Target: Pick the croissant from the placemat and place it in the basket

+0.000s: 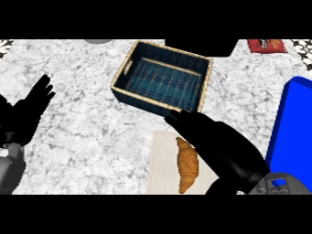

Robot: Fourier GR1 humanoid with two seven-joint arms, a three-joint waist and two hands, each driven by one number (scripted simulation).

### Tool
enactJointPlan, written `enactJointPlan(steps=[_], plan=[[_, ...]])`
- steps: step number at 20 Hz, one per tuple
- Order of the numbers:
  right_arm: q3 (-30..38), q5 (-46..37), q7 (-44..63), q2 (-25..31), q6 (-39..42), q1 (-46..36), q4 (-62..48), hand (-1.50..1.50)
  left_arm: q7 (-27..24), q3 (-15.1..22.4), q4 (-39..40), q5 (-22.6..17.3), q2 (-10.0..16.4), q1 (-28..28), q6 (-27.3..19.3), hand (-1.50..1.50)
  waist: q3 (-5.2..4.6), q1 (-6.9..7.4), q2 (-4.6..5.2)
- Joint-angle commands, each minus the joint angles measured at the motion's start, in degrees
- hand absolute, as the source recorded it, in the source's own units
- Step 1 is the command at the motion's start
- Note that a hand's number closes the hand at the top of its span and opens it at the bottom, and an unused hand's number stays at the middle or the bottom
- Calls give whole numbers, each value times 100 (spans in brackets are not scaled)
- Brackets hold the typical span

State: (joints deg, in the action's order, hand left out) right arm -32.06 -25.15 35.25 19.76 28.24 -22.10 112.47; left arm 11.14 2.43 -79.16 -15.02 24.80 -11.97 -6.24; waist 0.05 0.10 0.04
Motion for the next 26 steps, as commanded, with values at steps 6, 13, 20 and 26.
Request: enactJointPlan(steps=[6,13,20,26], plan=[[-273,-1161,-1170,-479,-769,596,-1217,-150,-65,-113,-92,308,-269,260,33,0,-4,1,-7],[-112,-1496,-1593,-698,-618,308,-2454,-150,47,-3,-173,618,-608,32,-121,0,-3,5,-1],[167,-2011,-1953,-716,-483,708,-2083,-150,-194,-543,116,638,-505,58,421,0,-5,-13,-6],[551,-1640,-2392,-537,6,1014,-1719,-150,-38,-643,199,659,-593,38,564,0,-5,-24,-5]])
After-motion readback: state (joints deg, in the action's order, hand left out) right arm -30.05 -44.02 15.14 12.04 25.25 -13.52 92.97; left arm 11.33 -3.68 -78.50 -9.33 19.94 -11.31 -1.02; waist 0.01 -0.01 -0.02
